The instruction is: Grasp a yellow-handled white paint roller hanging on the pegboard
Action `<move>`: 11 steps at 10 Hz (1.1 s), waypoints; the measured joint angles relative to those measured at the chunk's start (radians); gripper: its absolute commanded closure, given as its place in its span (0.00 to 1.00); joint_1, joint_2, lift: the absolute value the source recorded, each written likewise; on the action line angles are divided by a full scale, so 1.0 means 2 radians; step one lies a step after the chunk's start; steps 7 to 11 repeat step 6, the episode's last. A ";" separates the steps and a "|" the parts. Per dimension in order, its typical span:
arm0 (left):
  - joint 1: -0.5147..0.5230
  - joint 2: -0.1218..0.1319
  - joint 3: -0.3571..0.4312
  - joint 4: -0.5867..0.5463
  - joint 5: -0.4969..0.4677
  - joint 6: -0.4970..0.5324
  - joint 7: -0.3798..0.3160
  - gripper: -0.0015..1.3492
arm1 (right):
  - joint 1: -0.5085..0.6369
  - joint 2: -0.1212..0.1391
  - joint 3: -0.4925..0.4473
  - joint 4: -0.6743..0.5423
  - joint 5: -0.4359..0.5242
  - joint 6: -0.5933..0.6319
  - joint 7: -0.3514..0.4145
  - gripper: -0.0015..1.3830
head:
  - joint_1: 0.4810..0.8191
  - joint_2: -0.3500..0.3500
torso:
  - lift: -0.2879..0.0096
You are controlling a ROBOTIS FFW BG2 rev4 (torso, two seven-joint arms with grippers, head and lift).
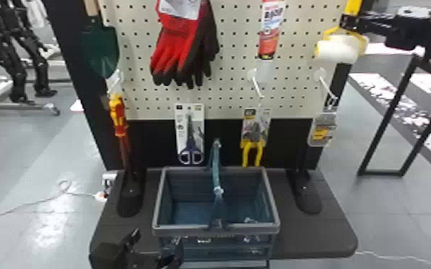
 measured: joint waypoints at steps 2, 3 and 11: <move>0.000 0.000 0.000 0.000 0.000 0.000 0.000 0.11 | -0.001 0.000 -0.001 0.001 -0.001 -0.004 -0.003 0.93 | 0.20 0.50 | 0.63; 0.000 0.000 0.000 0.000 0.000 -0.001 0.000 0.11 | 0.001 0.001 -0.001 0.001 -0.001 -0.004 -0.003 0.93 | 0.20 0.50 | 0.63; 0.000 0.000 0.000 -0.001 0.000 -0.001 0.000 0.11 | 0.003 0.001 -0.001 0.000 -0.004 -0.005 -0.003 0.93 | 0.20 0.50 | 0.63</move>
